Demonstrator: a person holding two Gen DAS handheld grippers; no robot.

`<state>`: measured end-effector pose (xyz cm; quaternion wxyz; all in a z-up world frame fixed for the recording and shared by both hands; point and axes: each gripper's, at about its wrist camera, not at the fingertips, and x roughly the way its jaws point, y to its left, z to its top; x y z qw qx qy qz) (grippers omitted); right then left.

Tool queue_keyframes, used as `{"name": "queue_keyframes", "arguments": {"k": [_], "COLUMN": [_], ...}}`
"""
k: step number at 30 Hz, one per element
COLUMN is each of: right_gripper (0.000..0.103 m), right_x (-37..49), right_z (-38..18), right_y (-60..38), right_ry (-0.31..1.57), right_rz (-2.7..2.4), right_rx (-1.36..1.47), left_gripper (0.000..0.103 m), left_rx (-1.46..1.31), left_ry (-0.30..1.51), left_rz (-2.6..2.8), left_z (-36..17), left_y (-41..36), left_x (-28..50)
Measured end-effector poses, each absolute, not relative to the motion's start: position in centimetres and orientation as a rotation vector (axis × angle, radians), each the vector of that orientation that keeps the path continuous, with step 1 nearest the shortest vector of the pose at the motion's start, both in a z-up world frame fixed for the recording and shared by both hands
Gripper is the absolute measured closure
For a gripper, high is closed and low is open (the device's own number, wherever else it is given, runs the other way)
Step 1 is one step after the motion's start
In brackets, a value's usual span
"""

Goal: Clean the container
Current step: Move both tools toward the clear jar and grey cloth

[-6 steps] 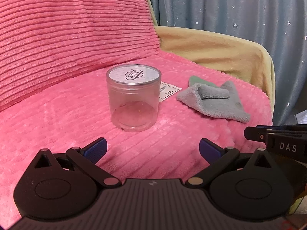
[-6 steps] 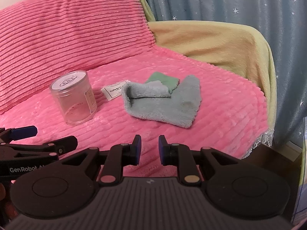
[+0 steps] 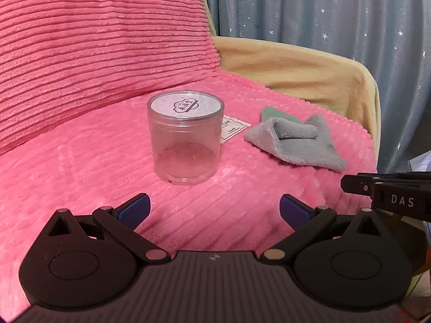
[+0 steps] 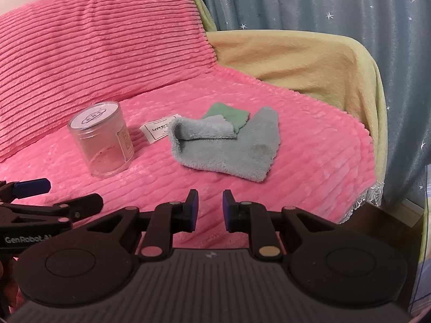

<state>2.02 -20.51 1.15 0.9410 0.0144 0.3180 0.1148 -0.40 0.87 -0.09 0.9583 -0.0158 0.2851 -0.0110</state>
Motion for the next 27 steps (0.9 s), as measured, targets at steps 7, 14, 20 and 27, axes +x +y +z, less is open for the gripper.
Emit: {"name": "queue_keyframes", "arguments": {"k": [7,14,20,27], "right_gripper": [0.087,0.087,0.087,0.087], "right_x": [2.1,1.9,1.9,1.9], "right_z": [1.2,1.0,1.0,0.8], "right_y": [-20.6,-20.6,-20.8,-20.9], "right_ry": [0.639,0.643,0.650,0.654], "right_rz": [0.235,0.241,0.240,0.241], "right_rx": [0.045,0.031,0.033,0.037], "left_gripper": [0.000,0.000,0.000,0.000], "left_rx": [-0.024,-0.013,-0.015,-0.011], "left_ry": [0.596,0.606,0.614,0.618], "left_rz": [-0.047,-0.043,-0.044,-0.045], "left_z": [-0.4,-0.7,-0.8,-0.9], "left_y": [0.5,0.3,0.4,0.4], "left_x": [-0.1,0.3,0.4,0.5]}}
